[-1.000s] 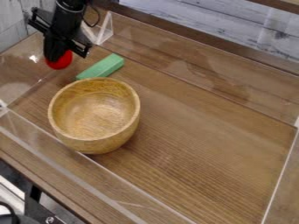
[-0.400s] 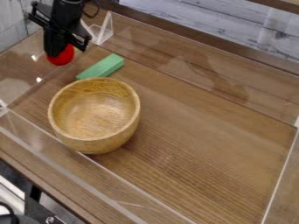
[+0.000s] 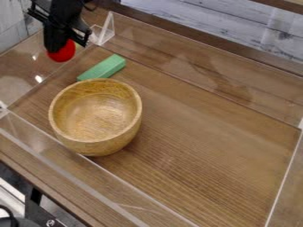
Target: Move the red fruit to the left side of the table
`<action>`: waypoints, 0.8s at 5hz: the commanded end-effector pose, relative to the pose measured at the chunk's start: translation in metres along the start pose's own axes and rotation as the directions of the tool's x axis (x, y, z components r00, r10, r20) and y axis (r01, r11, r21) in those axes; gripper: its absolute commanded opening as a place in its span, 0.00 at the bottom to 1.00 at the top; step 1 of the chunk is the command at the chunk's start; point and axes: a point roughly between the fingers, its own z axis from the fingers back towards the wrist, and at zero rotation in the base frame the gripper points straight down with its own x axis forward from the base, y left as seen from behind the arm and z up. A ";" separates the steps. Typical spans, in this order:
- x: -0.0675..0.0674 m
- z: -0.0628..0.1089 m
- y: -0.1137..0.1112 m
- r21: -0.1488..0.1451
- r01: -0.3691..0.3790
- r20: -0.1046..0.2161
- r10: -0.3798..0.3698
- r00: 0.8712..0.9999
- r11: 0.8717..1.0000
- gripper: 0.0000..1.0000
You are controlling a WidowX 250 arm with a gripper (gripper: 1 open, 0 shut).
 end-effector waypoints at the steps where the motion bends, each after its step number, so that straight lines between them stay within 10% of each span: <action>1: 0.013 0.013 0.007 0.010 0.039 0.072 -0.039 0.997 0.999 0.00; 4: 0.021 0.004 -0.001 -0.030 -0.001 0.031 0.002 1.000 1.000 0.00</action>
